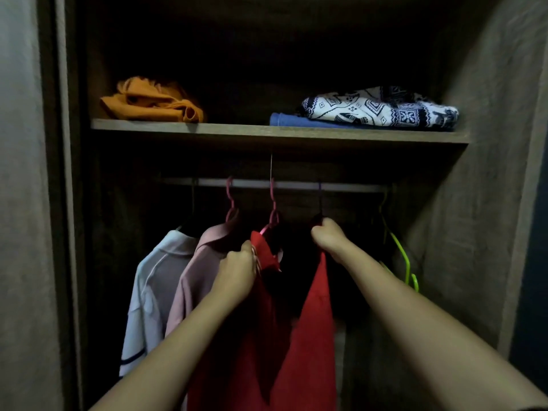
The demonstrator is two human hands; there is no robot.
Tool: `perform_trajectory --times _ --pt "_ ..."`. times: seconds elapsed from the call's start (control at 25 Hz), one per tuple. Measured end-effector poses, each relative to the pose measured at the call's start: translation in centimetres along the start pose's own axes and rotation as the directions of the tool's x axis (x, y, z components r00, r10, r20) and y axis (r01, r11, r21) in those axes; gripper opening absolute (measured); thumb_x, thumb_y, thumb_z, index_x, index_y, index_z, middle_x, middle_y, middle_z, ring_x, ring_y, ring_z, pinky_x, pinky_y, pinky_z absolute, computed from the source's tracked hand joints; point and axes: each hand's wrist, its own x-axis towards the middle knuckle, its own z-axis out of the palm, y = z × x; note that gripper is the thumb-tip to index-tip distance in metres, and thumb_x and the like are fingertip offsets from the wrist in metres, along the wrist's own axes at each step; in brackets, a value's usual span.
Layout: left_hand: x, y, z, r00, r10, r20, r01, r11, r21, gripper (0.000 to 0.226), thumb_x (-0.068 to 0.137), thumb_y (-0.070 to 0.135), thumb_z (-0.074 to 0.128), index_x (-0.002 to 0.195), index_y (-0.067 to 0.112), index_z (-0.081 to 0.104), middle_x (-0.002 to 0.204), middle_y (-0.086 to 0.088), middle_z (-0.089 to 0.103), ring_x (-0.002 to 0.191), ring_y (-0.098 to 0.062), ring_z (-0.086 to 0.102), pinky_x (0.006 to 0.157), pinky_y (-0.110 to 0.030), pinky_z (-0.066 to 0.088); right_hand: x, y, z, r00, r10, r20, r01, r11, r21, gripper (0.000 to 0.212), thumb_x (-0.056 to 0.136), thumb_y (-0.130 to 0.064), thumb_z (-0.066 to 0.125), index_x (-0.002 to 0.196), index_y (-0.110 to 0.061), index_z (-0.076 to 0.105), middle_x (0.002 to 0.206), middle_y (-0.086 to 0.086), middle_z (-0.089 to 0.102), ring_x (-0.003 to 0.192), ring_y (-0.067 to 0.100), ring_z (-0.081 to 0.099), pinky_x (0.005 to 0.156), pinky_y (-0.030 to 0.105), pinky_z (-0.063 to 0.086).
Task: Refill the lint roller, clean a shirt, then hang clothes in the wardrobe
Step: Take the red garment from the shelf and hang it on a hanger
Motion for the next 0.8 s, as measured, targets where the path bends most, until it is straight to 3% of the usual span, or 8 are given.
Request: perform_trajectory --times 0.16,0.36,0.44,0.52,0.6,0.68,0.72,0.8 --pt "0.1 0.1 0.1 0.999 0.017 0.037 -0.017 1.0 0.001 0.038 0.097 0.021 0.04 0.132 0.005 0.036 0.11 -0.029 0.062 0.104 -0.048 0.057 0.082 -0.042 0.044 -1.2 0.0 -1.1 0.999 -0.031 0.021 0.035 0.981 -0.192 0.04 0.081 -0.005 0.04 0.118 0.004 0.051 0.122 0.027 0.056 0.113 0.038 0.054 0.09 0.033 0.045" --pt "-1.0 0.7 -0.8 0.99 -0.019 0.137 0.007 0.996 0.087 0.055 0.096 0.026 0.044 0.144 0.006 0.023 0.119 -0.027 0.058 0.11 -0.046 0.055 0.086 -0.043 0.045 -3.1 -0.4 -1.3 0.997 -0.046 0.057 0.063 0.935 -0.35 0.055 0.086 -0.008 0.043 0.138 0.004 0.029 0.137 0.029 0.041 0.127 0.041 0.041 0.103 0.036 0.036" --pt "-1.4 1.6 -3.2 0.998 0.059 -0.027 -0.051 0.972 0.231 0.047 0.095 0.041 0.043 0.129 0.009 0.042 0.113 -0.018 0.061 0.103 -0.041 0.06 0.078 -0.044 0.049 -4.6 -0.9 -1.6 0.972 -0.235 -0.002 0.202 0.844 -0.496 0.055 0.09 -0.019 0.046 0.138 0.002 0.03 0.137 0.025 0.042 0.126 0.039 0.04 0.104 0.038 0.035" --pt "-1.3 2.5 -7.0 0.885 0.302 -0.355 -0.238 0.948 0.213 0.04 0.091 0.043 0.037 0.1 0.009 0.057 0.091 -0.014 0.064 0.079 -0.037 0.066 0.06 -0.043 0.052 -6.6 -1.8 -2.5 0.811 -0.584 -0.022 0.448 0.644 -0.62 0.042 0.09 -0.026 0.047 0.125 -0.005 0.049 0.118 0.014 0.058 0.11 0.031 0.053 0.094 0.039 0.044" --pt "0.0 3.0 -12.0 0.578 0.54 -0.612 -0.449 0.837 0.314 0.031 0.088 0.031 0.041 0.084 0.007 0.061 0.075 -0.013 0.062 0.064 -0.033 0.064 0.05 -0.038 0.052 -8.0 -3.7 -3.8 0.477 -0.879 -0.022 0.616 0.352 -0.705 0.032 0.085 -0.03 0.049 0.107 -0.009 0.061 0.099 0.009 0.064 0.092 0.027 0.058 0.083 0.035 0.047" --pt "2.6 2.8 -16.8 0.39 0.671 -0.63 -0.466 0.734 0.493 0.023 0.086 0.022 0.05 0.093 0.004 0.063 0.088 -0.017 0.064 0.077 -0.033 0.065 0.064 -0.037 0.053 -7.6 -6.6 -5.3 0.267 -0.963 -0.027 0.6 0.188 -0.778 0.043 0.082 -0.034 0.049 0.112 -0.008 0.061 0.111 0.012 0.064 0.103 0.026 0.055 0.095 0.037 0.041" --pt "4.2 2.6 -18.9 0.431 0.68 -0.594 -0.388 0.733 0.558 0.03 0.085 0.022 0.056 0.108 0.004 0.061 0.107 -0.023 0.062 0.096 -0.037 0.063 0.08 -0.039 0.051 -6.9 -8.2 -5.9 0.254 -0.967 -0.028 0.548 0.168 -0.82 0.052 0.081 -0.039 0.047 0.121 -0.006 0.057 0.124 0.014 0.06 0.116 0.026 0.051 0.103 0.038 0.034" --pt "7.5 1.3 -21.9 0.727 0.487 -0.483 -0.144 0.797 0.587 0.059 0.087 0.043 0.056 0.14 0.022 0.04 0.151 -0.025 0.024 0.136 -0.043 0.029 0.104 -0.057 0.031 -5.1 -11.2 -6.8 0.318 -0.948 -0.018 0.458 0.171 -0.872 0.069 0.082 -0.05 0.04 0.133 -0.005 0.047 0.14 0.018 0.047 0.131 0.028 0.043 0.109 0.039 0.023"
